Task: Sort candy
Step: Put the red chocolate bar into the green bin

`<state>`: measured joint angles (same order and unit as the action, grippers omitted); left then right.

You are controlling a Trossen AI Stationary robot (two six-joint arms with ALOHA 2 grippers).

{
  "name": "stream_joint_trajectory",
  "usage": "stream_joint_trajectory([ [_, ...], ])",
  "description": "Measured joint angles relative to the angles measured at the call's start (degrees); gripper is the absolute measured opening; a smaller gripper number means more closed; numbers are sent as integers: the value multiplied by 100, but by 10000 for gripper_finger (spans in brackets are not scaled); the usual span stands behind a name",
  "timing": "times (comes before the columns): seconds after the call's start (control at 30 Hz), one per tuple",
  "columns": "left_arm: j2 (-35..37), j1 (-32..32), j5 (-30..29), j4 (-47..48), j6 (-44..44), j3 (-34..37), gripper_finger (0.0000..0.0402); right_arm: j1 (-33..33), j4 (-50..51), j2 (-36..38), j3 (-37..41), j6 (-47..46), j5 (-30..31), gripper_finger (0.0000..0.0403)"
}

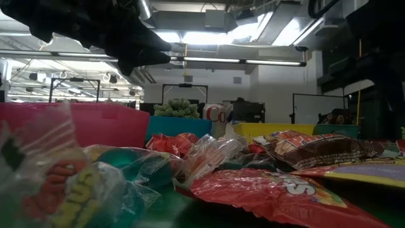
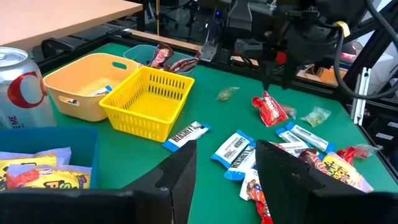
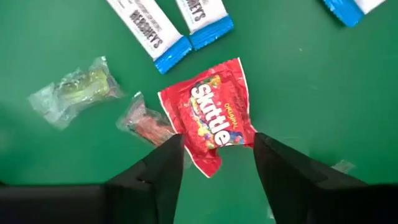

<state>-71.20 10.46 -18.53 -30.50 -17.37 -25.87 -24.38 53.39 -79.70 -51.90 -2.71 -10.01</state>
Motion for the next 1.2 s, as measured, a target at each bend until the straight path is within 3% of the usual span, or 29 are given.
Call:
stream_joint_trajectory([
  [0.3, -2, 0, -54, 8, 2, -2, 151, -8, 26, -433, 0, 12, 5, 266],
  [0.67, -4, 0, -52, 46, 9, -2, 151, -2, 19, -992, 0, 328, 91, 256],
  [0.87, -4, 0, -52, 46, 9, -4, 151, 3, -77, -1278, 0, 342, 77, 217],
  [1.2, -4, 0, -50, 46, 7, -7, 151, 3, -99, -1317, 0, 315, -8, 88],
])
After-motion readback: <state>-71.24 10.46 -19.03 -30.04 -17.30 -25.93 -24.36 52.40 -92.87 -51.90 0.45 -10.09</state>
